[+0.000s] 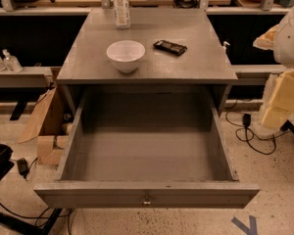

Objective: Close top drawer

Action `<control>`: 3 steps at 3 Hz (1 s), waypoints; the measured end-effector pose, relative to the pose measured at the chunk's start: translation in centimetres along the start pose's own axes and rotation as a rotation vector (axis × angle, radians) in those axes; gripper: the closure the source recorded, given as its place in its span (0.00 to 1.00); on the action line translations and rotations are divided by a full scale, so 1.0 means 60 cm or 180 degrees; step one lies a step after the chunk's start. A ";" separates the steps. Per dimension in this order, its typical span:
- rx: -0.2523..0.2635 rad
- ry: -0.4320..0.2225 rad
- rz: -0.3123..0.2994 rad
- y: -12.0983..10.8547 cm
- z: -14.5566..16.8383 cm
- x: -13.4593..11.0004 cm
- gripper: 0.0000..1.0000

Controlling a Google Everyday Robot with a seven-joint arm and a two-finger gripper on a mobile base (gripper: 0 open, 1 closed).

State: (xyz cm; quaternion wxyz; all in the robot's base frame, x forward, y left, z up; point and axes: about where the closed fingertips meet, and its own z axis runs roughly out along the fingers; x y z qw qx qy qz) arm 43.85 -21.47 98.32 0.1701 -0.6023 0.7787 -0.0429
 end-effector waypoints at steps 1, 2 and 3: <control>-0.0003 -0.0004 0.0009 0.002 0.002 0.002 0.00; -0.0076 -0.0068 0.0179 0.042 0.040 0.038 0.00; -0.0084 -0.0262 0.0424 0.104 0.090 0.081 0.18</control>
Offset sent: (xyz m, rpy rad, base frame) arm -0.0513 -0.0307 -0.0918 0.1108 0.0783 -0.1083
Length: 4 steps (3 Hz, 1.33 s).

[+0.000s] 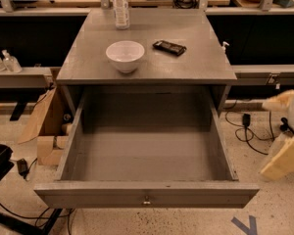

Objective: Close top drawer

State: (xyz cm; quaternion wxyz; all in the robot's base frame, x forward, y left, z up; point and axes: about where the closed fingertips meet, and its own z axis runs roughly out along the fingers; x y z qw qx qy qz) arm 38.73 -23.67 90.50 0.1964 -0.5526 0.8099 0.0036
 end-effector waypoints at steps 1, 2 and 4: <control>-0.0022 -0.0187 0.0286 0.054 0.077 0.067 0.41; -0.0174 -0.0316 0.0518 0.117 0.179 0.130 0.73; -0.0322 -0.0247 0.0471 0.140 0.216 0.137 1.00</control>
Offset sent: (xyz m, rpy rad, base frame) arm -0.0763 -0.0278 -0.2010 0.2237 0.0761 -0.1593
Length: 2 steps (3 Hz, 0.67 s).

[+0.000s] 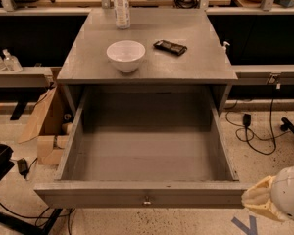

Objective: Close top drawer

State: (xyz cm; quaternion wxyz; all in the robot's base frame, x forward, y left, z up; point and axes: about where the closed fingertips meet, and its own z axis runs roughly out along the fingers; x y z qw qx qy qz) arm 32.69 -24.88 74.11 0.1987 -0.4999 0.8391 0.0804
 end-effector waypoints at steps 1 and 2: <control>-0.0108 -0.0019 -0.0042 0.026 0.046 -0.007 1.00; -0.0306 -0.0155 -0.0291 0.092 0.159 -0.026 1.00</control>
Offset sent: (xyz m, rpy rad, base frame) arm -0.0327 0.1074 -0.1348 0.1078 0.0359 0.1807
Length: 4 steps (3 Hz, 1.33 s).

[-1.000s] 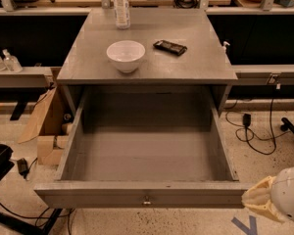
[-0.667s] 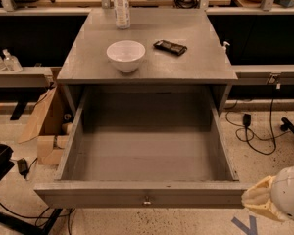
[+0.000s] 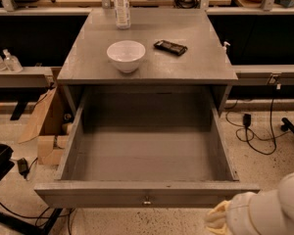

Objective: Close top drawer

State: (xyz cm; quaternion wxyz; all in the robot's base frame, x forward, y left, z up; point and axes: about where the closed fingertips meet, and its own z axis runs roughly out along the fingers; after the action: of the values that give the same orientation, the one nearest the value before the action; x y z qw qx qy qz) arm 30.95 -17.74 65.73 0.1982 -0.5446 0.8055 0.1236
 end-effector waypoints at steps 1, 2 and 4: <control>-0.0054 -0.0055 -0.0280 0.015 0.058 -0.022 1.00; -0.0040 -0.0177 -0.0503 -0.012 0.113 -0.053 1.00; -0.0001 -0.0297 -0.0566 -0.055 0.148 -0.067 1.00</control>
Offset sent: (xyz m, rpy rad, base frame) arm 0.0631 0.0777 -0.0720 0.0634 -0.1241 0.2123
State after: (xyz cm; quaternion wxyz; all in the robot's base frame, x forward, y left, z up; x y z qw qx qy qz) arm 36.97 -11.94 59.69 0.2456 -0.6076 0.7440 0.1308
